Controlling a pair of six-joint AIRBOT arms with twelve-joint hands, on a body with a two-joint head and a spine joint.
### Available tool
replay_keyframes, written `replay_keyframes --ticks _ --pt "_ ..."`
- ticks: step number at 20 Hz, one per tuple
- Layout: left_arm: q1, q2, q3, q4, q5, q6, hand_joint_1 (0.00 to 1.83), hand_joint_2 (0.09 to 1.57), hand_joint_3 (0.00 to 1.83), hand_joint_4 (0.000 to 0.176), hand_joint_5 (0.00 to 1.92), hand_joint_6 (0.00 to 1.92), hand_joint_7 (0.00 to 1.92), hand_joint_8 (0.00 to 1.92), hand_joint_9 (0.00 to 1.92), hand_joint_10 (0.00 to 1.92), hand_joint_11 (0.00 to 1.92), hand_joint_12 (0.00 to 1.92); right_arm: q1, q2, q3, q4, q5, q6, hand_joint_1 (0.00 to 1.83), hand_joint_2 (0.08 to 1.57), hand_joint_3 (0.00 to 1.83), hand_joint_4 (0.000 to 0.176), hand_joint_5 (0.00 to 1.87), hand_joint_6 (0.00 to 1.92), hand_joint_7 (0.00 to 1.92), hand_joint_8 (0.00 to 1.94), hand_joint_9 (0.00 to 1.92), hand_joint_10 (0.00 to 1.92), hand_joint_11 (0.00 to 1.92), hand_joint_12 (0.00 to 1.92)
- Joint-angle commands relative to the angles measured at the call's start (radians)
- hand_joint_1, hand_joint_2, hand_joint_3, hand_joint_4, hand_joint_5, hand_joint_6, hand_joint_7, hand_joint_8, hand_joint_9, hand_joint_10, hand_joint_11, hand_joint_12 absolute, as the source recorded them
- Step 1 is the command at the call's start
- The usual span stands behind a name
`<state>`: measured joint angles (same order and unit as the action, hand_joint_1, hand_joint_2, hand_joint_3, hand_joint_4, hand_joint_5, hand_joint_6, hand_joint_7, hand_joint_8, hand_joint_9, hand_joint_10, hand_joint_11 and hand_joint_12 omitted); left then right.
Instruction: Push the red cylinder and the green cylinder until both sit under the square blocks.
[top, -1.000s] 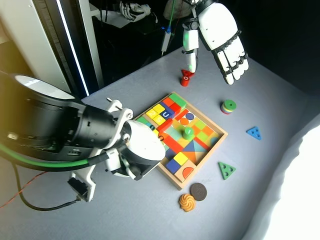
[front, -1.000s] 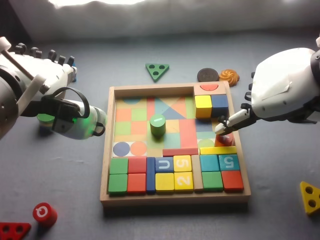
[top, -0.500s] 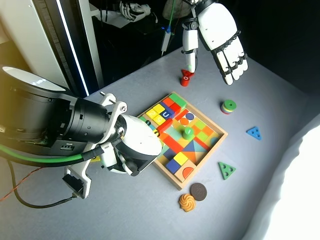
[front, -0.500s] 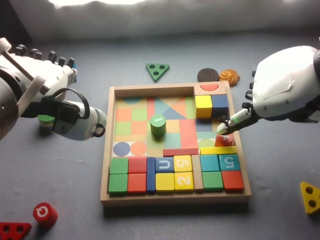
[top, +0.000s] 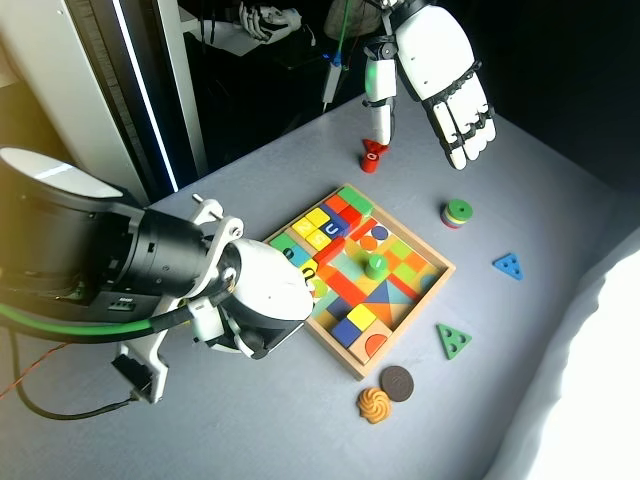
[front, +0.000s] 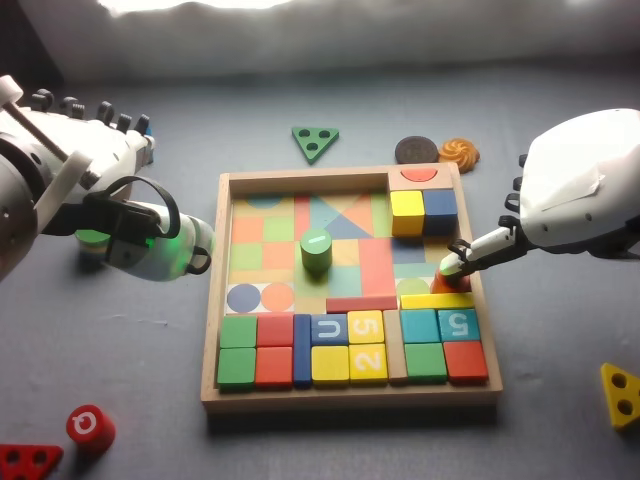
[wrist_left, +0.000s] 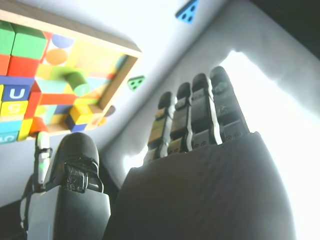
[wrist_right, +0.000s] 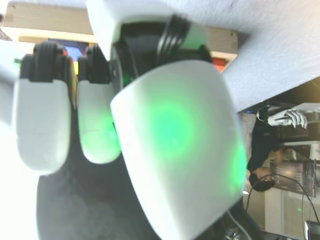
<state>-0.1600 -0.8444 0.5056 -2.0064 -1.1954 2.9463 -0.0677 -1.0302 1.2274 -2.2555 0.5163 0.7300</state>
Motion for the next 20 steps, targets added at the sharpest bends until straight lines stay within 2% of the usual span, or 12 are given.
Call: replay_keyframes --ticks 1,11,20 --pt "-0.015 0.01 -0.004 0.081 -0.011 0.004 0.0 1.27 0.0 0.0 0.0 0.0 0.0 0.0 0.0 0.0 0.0 0.0 -0.002 0.017 -0.001 0.007 -0.022 -0.003 1.76 0.88 0.71 0.0 0.22 0.0 1.61 1.94 1.77 1.92 1.82 1.92" --pt "-0.015 0.01 -0.004 0.082 -0.011 0.004 0.0 1.27 0.0 0.0 0.0 0.0 0.0 0.0 0.0 0.0 0.0 0.0 0.026 0.026 -0.013 0.008 -0.01 -0.001 1.8 0.9 0.7 0.0 0.24 0.0 1.62 1.94 1.76 1.92 1.8 1.92" --pt "-0.015 0.01 -0.004 0.083 -0.011 0.004 0.0 1.27 0.0 0.0 0.0 0.0 0.0 0.0 0.0 0.0 0.0 0.0 0.065 0.023 -0.025 0.008 -0.015 0.0 1.8 0.88 0.69 0.0 0.24 0.0 1.65 1.94 1.8 1.92 1.86 1.92"
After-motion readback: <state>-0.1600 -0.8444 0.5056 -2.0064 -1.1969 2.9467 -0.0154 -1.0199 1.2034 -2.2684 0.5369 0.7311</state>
